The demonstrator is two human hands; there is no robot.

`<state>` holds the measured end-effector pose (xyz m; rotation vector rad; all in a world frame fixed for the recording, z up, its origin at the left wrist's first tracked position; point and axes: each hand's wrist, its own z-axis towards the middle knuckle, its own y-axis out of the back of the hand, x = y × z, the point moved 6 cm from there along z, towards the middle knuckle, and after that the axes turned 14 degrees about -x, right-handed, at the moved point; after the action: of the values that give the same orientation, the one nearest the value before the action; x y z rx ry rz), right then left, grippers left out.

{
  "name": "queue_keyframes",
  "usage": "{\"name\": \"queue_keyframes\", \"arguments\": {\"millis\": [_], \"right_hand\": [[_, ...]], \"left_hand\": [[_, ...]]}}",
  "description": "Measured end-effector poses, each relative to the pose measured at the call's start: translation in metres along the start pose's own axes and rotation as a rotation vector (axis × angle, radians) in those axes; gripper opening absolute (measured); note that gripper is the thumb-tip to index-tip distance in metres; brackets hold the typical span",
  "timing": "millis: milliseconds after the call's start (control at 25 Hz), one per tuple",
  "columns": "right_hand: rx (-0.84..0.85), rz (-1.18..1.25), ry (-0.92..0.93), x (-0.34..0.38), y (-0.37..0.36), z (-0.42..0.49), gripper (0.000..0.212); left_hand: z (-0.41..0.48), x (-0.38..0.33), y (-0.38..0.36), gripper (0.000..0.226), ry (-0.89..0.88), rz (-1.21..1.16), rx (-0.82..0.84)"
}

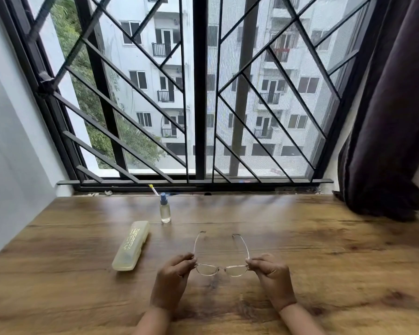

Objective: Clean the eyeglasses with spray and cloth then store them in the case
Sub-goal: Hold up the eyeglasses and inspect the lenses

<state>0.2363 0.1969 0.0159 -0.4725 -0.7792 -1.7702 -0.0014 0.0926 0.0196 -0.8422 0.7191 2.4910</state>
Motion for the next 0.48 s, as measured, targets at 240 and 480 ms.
{"name": "queue_keyframes", "arguments": {"millis": [240,480], "right_hand": [[0.035,-0.012,-0.02,0.001,0.0,-0.01,0.033],[0.037,-0.031,-0.047,0.0,-0.002,-0.017,0.038]], "left_hand": [[-0.016,0.005,0.003,0.022,0.056,-0.001,0.057],[-0.021,-0.001,0.006,0.028,0.066,-0.021,0.079]]}}
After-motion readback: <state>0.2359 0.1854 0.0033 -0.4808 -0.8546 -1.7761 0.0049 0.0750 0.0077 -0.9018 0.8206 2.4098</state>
